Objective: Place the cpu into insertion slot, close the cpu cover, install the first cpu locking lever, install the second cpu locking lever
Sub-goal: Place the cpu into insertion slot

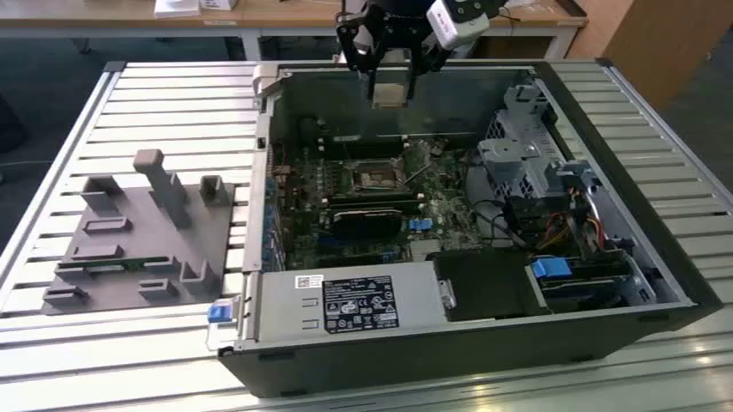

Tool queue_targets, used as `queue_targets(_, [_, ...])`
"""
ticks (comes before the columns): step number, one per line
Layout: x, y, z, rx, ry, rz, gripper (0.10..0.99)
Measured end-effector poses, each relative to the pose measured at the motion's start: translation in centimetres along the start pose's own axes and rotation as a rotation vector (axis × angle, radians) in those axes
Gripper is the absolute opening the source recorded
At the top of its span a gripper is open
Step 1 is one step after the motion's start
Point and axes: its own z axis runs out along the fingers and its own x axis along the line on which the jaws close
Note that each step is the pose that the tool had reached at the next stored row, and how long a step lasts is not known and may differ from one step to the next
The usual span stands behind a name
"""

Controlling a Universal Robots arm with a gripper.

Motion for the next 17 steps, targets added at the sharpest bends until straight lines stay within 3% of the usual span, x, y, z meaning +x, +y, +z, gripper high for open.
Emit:
queue_targets(8, [0.00,0.00,0.00,0.000,-0.0002,0.003,0.525])
queue_targets(17, [0.00,-0.01,0.09,-0.002,-0.0111,0.124,0.525])
